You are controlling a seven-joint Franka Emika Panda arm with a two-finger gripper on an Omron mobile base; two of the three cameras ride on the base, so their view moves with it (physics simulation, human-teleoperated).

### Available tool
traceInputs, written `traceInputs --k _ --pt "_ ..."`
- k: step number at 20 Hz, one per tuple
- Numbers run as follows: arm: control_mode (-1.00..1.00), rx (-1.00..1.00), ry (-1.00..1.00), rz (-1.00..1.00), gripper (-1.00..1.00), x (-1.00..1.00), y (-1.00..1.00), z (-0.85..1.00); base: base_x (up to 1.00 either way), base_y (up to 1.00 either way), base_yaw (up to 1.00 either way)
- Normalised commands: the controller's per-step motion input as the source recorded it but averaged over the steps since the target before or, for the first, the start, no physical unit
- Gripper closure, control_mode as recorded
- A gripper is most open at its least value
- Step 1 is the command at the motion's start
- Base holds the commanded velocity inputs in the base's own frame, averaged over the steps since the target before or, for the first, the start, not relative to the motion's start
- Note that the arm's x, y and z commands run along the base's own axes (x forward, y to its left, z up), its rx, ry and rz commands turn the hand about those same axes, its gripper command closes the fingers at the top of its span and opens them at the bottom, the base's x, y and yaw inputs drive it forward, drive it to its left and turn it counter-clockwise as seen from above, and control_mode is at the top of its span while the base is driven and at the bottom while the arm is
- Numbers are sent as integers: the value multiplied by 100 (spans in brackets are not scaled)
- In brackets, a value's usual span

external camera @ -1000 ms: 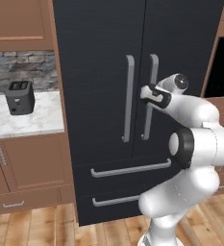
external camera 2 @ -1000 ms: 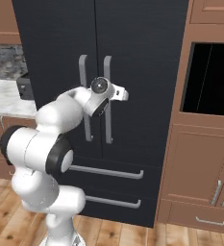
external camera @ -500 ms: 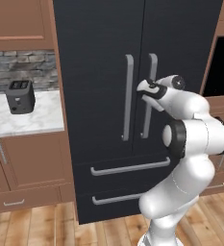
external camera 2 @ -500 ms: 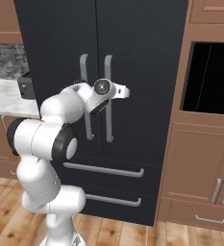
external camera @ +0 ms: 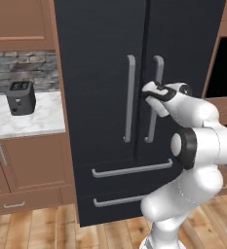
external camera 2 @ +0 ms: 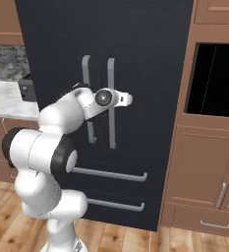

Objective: Gather the eggplant and potato from the fridge and place them on a tray on the dining counter. Then gather the fish and steak from the fridge and place them on the other tray.

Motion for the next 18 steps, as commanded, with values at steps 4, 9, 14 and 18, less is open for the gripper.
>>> traceInputs --k 4,9,14,18 --pt "-100 0 16 0 100 -100 -55 0 0 0 0" --pt "-100 0 14 0 100 -100 -95 0 0 0 0" --pt "-100 0 15 0 100 -97 -99 0 0 0 0" --pt "-100 0 3 0 -100 -52 -59 0 0 0 0"
